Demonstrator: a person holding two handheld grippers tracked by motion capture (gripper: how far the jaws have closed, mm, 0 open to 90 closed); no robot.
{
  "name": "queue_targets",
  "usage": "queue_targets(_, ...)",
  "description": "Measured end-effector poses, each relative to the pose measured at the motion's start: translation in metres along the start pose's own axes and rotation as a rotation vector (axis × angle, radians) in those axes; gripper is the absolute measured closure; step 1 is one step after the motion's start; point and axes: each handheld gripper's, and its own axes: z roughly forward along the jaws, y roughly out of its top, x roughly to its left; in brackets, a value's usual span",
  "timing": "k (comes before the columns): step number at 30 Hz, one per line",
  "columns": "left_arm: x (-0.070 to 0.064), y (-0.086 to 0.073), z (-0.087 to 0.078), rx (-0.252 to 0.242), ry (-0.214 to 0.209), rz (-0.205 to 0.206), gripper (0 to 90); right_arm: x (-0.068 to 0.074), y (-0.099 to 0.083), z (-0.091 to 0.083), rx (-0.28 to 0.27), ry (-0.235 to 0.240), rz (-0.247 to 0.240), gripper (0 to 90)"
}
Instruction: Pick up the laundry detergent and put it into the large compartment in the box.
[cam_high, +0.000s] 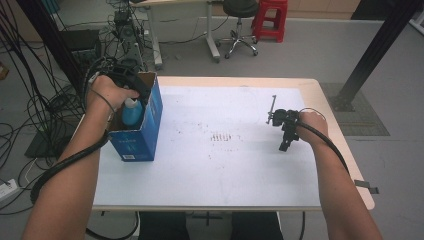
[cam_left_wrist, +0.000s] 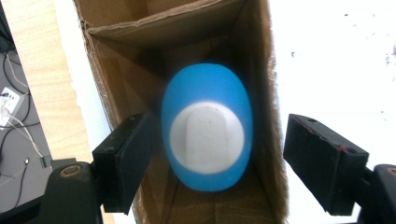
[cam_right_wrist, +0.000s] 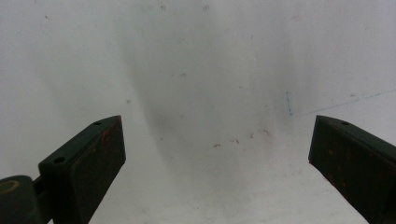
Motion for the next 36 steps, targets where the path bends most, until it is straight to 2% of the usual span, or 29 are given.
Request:
queue_targets(11,0.006,-0.001,-0.038,-0.030,-0.021,0.031,12.5,0.001,-0.002,0.000,-0.002,-0.001,0.006,3.5)
queue_targets(13,0.009,-0.002,-0.045,-0.043,-0.037,0.041,10.5,0.000,-0.001,0.001,0.000,0.000,0.006,3.5)
queue_targets(19,0.005,-0.005,-0.060,-0.073,-0.036,0.071,8.8,0.000,-0.001,0.002,-0.003,-0.001,0.004,3.5)
queue_targets(22,0.000,-0.006,-0.062,-0.082,-0.041,0.106,8.5,0.000,0.000,0.001,-0.003,0.001,0.005,3.5)
queue_targets(25,-0.005,-0.007,-0.060,-0.095,-0.068,0.150,8.5,0.000,0.001,0.001,-0.003,0.000,0.003,3.5)
queue_targets(33,-0.028,-0.007,-0.057,-0.117,-0.081,0.256,7.6,0.000,0.003,0.000,-0.002,-0.001,-0.003,3.5)
queue_targets(36,-0.036,-0.007,-0.056,-0.123,-0.087,0.313,7.0,0.001,0.003,-0.001,-0.002,-0.004,-0.002,3.4)
